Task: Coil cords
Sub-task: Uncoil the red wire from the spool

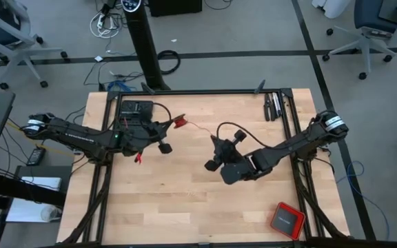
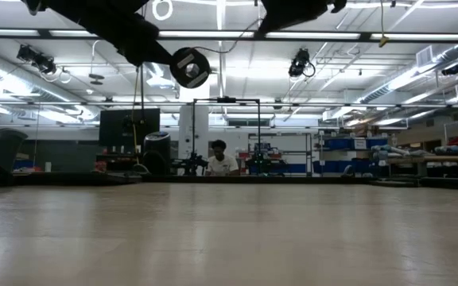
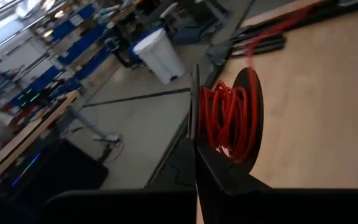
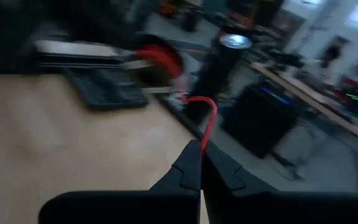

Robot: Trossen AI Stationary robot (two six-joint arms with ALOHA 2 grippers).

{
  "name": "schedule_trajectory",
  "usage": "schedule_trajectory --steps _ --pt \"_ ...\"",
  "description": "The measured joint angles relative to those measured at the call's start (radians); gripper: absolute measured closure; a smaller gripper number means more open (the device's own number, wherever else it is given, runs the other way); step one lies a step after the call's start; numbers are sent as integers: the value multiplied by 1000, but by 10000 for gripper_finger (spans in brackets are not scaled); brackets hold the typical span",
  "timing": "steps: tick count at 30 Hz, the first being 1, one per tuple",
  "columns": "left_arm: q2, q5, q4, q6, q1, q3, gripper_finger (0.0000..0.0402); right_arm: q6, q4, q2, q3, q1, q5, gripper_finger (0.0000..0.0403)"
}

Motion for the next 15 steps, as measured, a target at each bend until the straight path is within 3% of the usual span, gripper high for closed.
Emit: schedule_trajectory --steps 8,15 --pt "0 -10 39 -33 13 0 402 -190 171 0 0 9 -406 401" --pt "0 2 79 -67 13 0 402 -184 188 0 0 -28 -661 401"
